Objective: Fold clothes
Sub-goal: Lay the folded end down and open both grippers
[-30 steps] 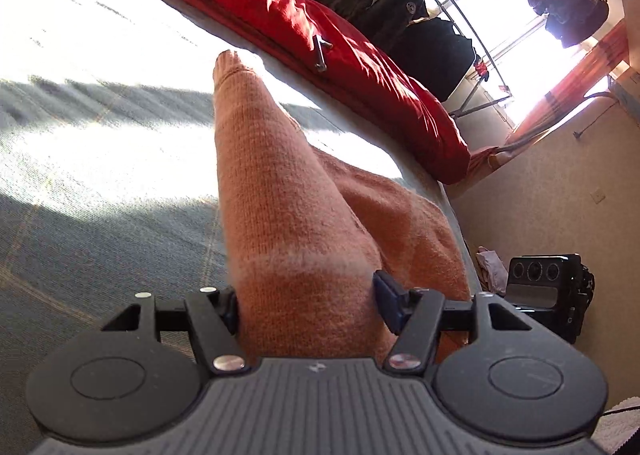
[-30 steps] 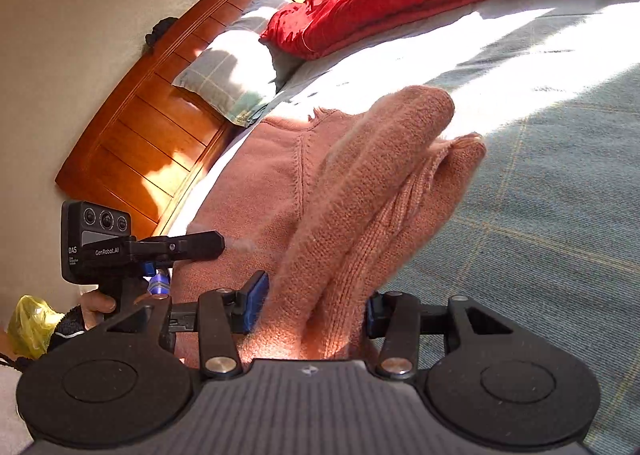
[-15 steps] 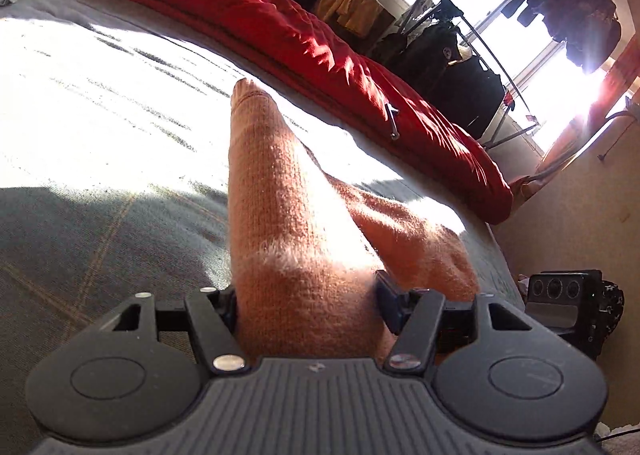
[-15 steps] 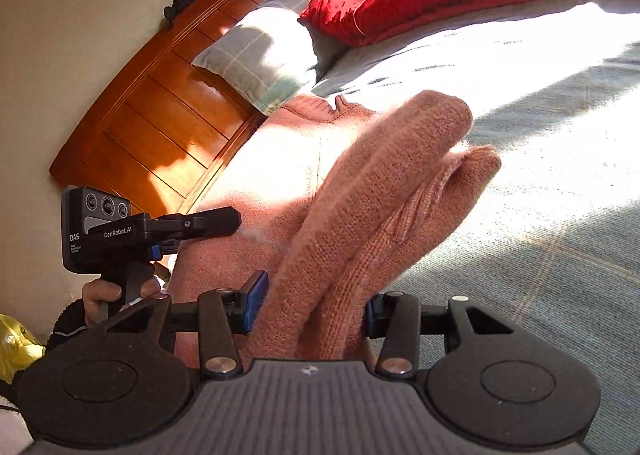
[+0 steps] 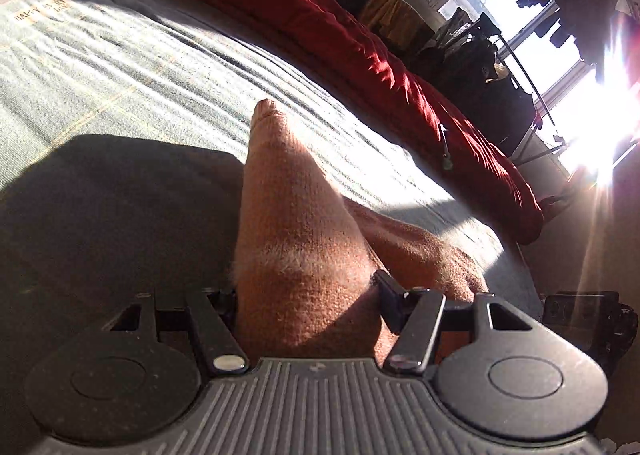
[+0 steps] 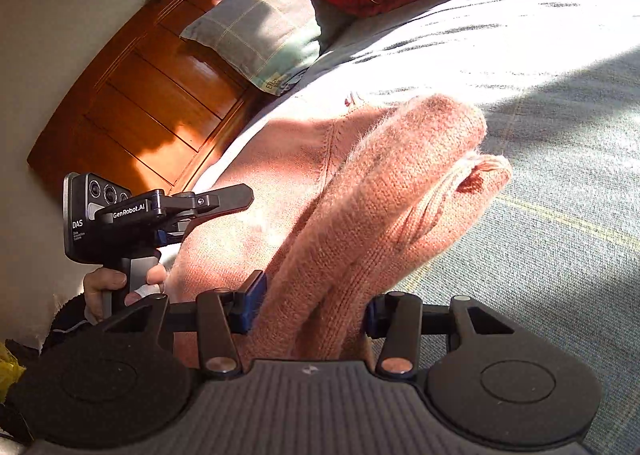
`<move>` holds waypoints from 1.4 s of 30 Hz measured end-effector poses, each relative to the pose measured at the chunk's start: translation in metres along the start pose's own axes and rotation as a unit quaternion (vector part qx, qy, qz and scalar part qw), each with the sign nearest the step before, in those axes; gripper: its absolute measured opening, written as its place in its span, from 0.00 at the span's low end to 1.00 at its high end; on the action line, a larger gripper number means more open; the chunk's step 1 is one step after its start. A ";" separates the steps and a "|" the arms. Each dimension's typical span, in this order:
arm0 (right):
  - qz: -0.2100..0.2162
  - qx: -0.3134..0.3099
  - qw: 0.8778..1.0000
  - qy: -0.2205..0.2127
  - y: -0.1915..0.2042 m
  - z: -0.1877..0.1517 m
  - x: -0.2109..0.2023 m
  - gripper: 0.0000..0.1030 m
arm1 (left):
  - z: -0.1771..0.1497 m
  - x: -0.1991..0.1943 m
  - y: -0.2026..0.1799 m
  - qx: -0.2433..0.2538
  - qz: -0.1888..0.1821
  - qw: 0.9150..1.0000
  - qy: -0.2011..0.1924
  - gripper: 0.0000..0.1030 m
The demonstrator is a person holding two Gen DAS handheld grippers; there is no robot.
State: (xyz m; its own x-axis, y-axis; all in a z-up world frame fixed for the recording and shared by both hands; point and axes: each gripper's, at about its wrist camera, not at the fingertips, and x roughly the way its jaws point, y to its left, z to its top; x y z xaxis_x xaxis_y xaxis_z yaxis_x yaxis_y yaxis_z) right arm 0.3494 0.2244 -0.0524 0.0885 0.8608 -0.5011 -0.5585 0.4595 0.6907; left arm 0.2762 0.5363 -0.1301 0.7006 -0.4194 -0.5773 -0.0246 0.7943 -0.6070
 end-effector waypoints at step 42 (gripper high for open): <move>0.020 -0.395 0.915 0.076 0.091 -0.043 -0.009 0.81 | -0.052 -0.063 -0.031 0.049 -0.012 0.999 -0.014 0.72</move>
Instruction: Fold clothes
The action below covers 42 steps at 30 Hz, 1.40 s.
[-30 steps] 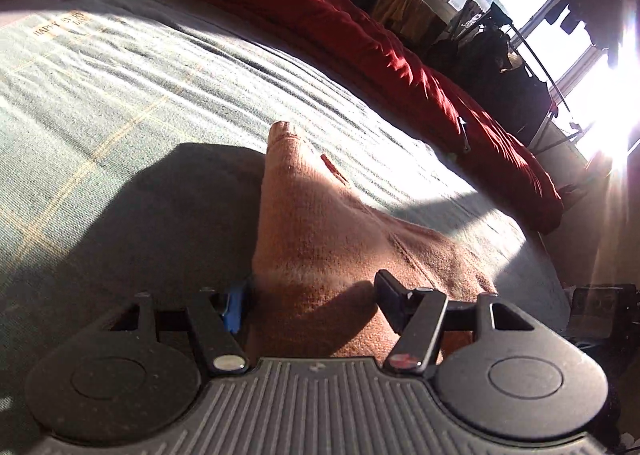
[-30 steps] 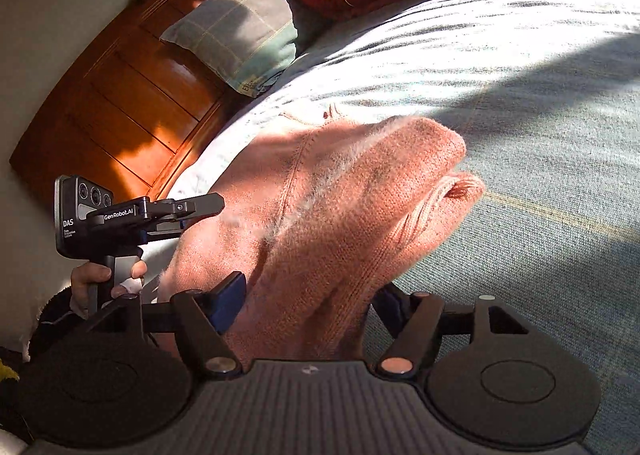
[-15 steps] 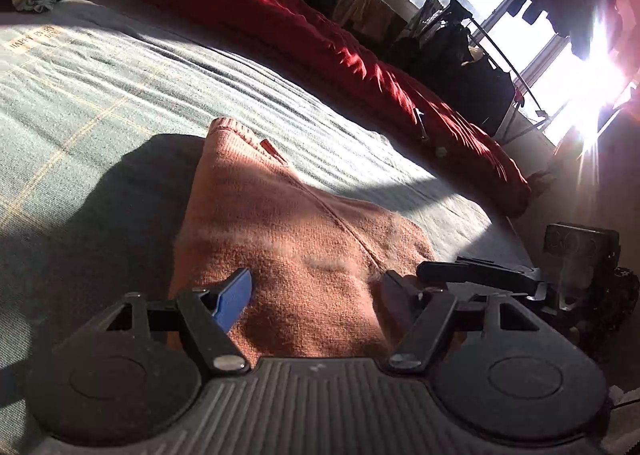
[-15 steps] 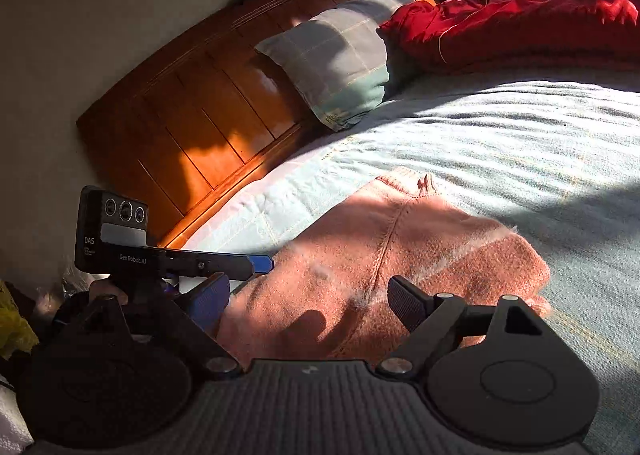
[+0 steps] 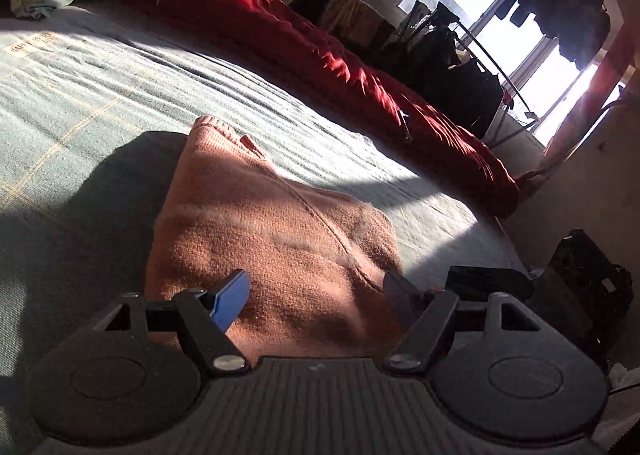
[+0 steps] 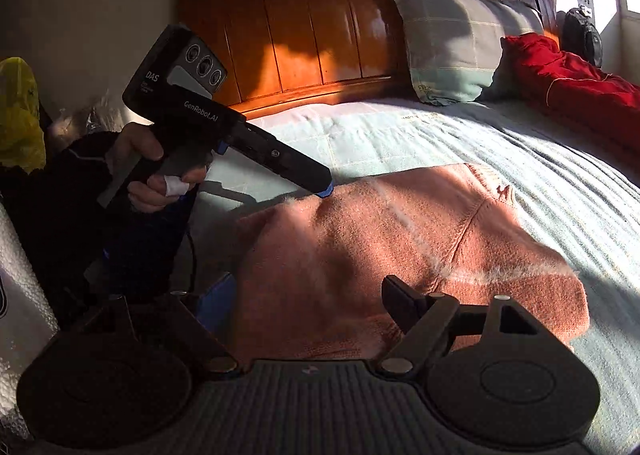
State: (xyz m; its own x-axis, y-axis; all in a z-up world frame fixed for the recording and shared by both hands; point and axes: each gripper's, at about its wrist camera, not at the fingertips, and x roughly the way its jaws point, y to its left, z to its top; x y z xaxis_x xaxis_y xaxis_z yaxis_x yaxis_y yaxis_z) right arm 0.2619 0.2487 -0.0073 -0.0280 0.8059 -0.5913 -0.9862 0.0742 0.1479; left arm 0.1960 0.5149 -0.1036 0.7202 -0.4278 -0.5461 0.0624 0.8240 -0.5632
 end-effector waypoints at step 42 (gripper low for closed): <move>0.059 0.086 0.994 -0.009 -0.078 -0.022 -0.044 0.87 | -0.078 0.028 -0.119 -0.027 0.131 0.988 -0.079 0.73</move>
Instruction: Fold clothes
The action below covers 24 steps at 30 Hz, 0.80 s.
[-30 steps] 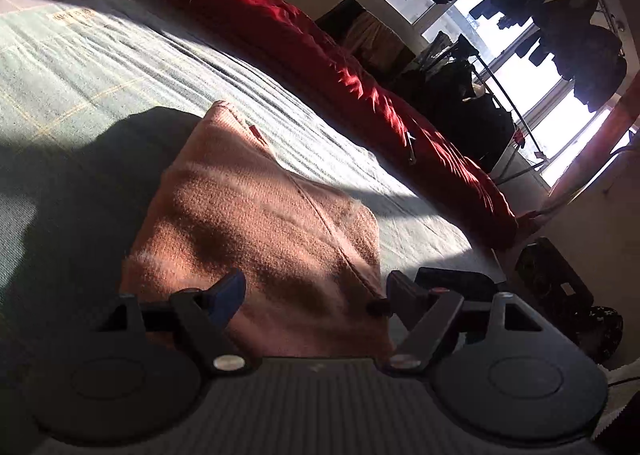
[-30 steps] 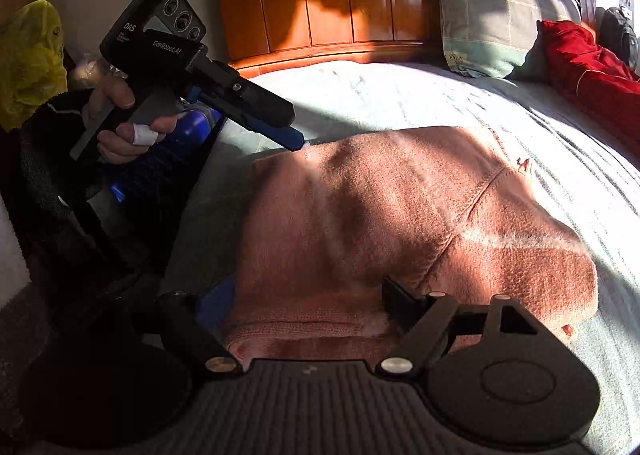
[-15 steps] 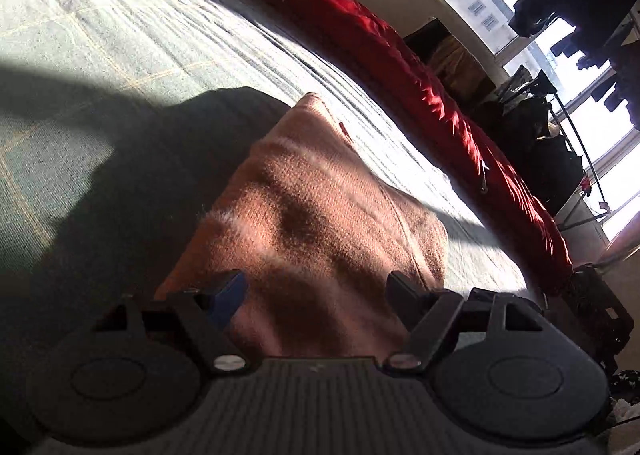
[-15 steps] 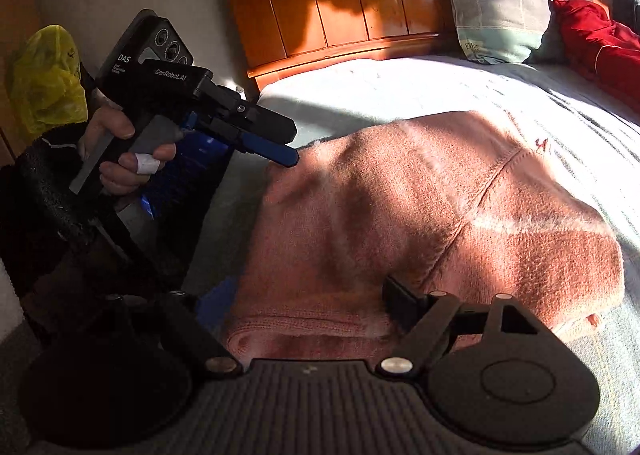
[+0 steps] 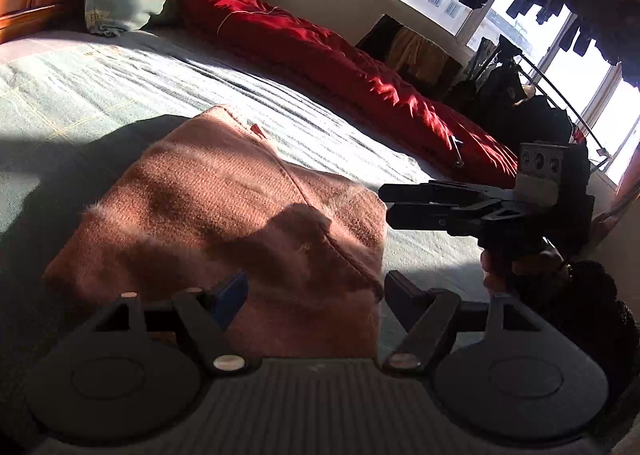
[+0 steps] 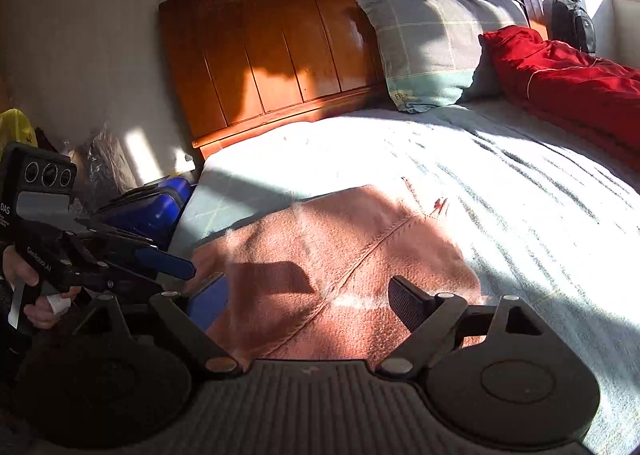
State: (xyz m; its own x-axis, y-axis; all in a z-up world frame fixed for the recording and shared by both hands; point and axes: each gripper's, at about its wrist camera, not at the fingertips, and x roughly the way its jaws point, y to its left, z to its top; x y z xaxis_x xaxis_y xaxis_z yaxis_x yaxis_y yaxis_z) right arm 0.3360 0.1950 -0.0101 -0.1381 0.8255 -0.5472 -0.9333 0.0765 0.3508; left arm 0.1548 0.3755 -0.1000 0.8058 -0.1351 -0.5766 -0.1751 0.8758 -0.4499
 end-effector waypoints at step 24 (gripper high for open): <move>-0.117 0.101 0.988 -0.023 -0.030 -0.051 -0.115 1.00 | -0.061 0.022 -0.108 0.081 0.155 0.984 0.011 0.81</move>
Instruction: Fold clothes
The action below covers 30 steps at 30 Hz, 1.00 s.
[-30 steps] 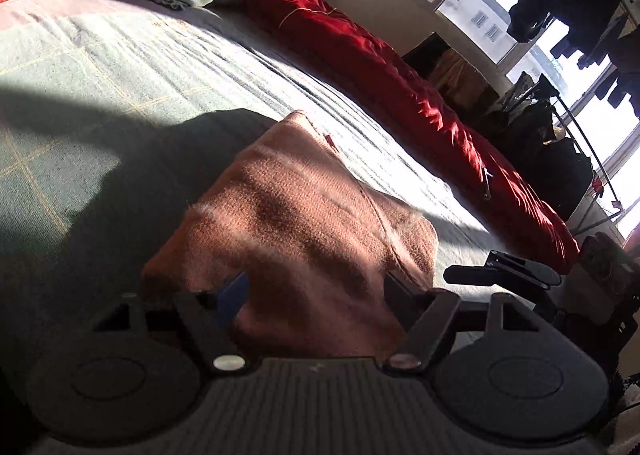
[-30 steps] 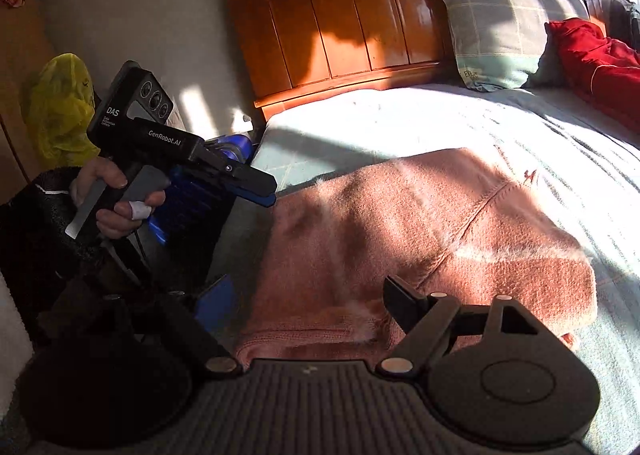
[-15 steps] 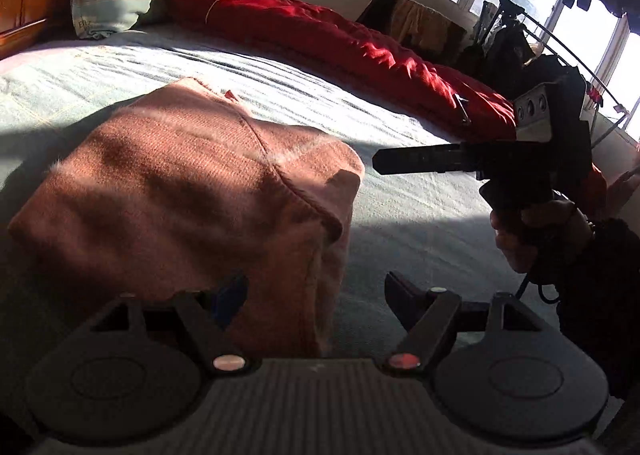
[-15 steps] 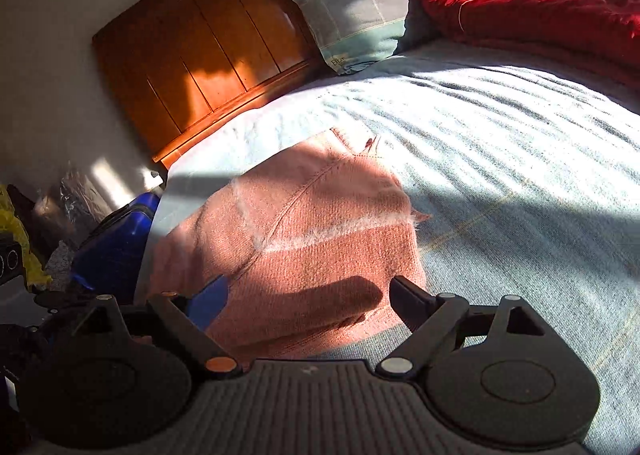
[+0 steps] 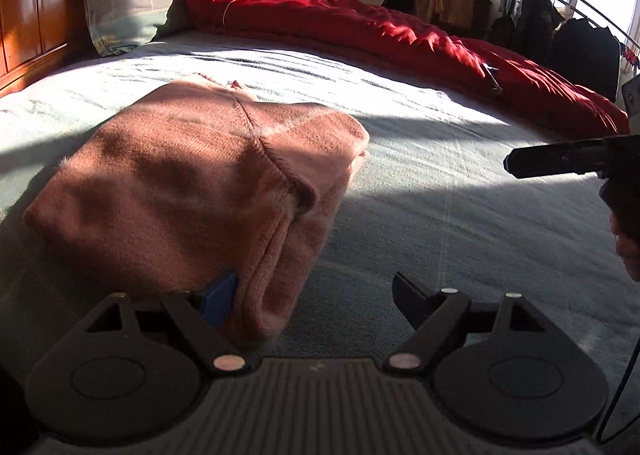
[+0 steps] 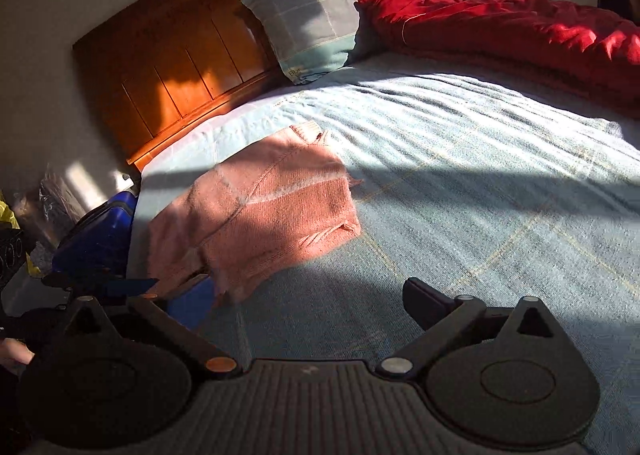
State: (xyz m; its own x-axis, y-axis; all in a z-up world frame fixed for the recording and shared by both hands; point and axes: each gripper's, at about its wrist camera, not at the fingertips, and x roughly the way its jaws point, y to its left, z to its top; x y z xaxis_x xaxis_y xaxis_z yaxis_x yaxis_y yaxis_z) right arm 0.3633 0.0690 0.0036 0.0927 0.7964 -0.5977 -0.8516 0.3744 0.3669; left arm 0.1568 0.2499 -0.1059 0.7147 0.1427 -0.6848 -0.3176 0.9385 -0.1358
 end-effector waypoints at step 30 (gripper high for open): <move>0.001 0.102 0.995 0.013 -0.019 -0.123 -0.073 1.00 | 0.075 0.127 -0.126 0.178 0.004 0.984 0.011 0.91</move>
State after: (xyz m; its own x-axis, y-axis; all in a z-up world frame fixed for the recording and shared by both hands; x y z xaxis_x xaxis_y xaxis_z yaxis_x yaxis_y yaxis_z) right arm 0.3090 -0.0544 -0.0475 0.0748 0.7857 -0.6140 -0.7293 0.4631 0.5037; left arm 0.3338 0.1732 -0.1220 0.6980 0.1480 -0.7006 -0.0820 0.9885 0.1271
